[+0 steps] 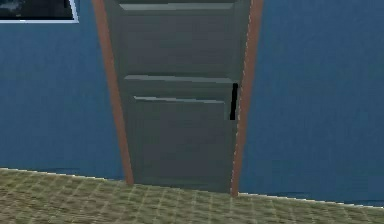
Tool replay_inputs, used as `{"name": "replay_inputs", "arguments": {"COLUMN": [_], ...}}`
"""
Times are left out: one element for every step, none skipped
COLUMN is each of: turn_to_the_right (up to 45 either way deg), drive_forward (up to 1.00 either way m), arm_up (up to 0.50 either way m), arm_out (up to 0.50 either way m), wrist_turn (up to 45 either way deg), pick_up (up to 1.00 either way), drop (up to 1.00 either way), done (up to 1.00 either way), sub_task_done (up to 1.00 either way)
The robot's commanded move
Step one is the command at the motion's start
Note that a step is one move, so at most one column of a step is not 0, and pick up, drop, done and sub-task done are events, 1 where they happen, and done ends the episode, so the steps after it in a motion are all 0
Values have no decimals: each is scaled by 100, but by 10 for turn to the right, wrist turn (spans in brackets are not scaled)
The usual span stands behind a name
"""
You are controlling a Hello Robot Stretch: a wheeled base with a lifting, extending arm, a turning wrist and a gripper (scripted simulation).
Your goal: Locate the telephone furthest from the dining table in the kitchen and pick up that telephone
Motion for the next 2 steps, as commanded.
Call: {"name": "replay_inputs", "arguments": {"turn_to_the_right": [450, 450], "drive_forward": [0, 0], "arm_up": [0, 0], "arm_out": [0, 0], "wrist_turn": [0, 0], "pick_up": [0, 0], "drop": [0, 0], "done": [0, 0], "sub_task_done": [0, 0]}}
